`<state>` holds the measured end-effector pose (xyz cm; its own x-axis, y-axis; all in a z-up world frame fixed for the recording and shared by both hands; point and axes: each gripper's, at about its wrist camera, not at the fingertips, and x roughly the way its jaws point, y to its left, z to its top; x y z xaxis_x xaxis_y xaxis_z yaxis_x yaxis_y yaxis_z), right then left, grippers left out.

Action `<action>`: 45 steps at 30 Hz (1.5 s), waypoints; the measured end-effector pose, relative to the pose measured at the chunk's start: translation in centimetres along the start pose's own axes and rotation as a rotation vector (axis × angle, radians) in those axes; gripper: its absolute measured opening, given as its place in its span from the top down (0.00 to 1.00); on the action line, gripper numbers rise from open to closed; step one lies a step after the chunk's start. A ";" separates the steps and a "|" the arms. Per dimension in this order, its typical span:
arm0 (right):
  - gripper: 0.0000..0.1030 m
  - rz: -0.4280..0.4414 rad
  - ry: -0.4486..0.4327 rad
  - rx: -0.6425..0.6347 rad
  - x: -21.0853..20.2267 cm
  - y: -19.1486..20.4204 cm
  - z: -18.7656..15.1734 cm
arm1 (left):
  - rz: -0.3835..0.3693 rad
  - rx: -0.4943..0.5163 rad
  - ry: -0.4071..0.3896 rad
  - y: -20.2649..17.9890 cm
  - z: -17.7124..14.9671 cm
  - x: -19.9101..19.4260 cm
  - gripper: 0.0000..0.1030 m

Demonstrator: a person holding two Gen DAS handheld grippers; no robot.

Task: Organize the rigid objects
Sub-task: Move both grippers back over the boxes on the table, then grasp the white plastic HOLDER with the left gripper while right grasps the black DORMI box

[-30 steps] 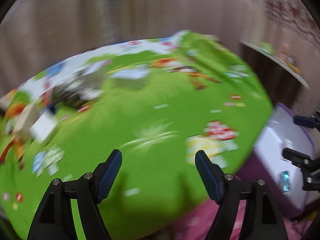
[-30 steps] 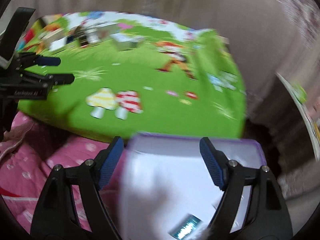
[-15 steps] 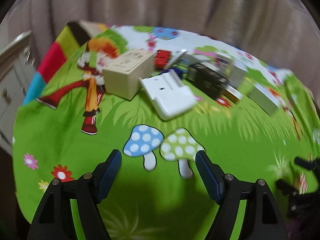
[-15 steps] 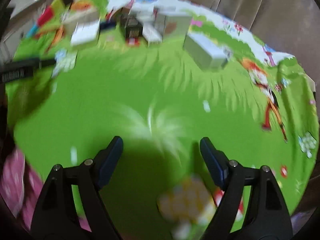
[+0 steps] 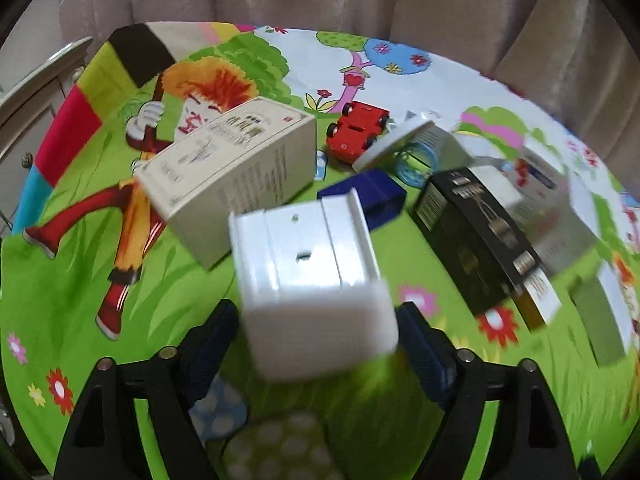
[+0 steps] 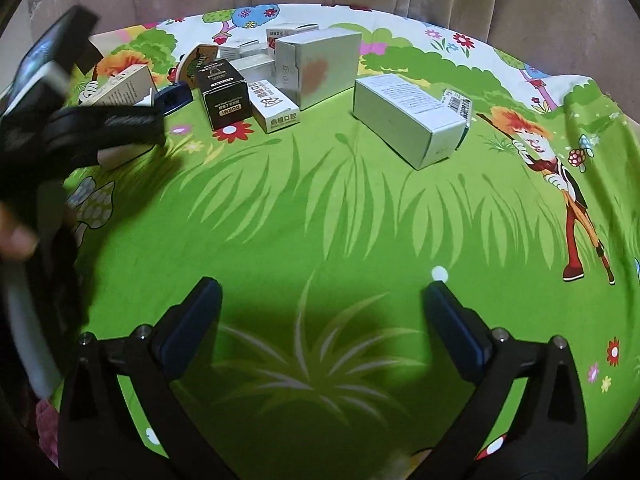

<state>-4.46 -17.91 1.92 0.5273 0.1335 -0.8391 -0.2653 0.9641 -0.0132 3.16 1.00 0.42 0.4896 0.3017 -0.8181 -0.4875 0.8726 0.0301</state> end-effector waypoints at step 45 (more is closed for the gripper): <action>0.58 0.173 -0.017 -0.227 7.7 9.9 11.8 | -0.258 0.297 -0.048 8.7 -2.0 -1.5 0.29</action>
<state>6.52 -4.66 1.74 0.4716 0.2969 -0.8303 -0.5252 0.8509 0.0059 -3.25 7.38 0.81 0.6052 0.0690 -0.7931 -0.1169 0.9931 -0.0027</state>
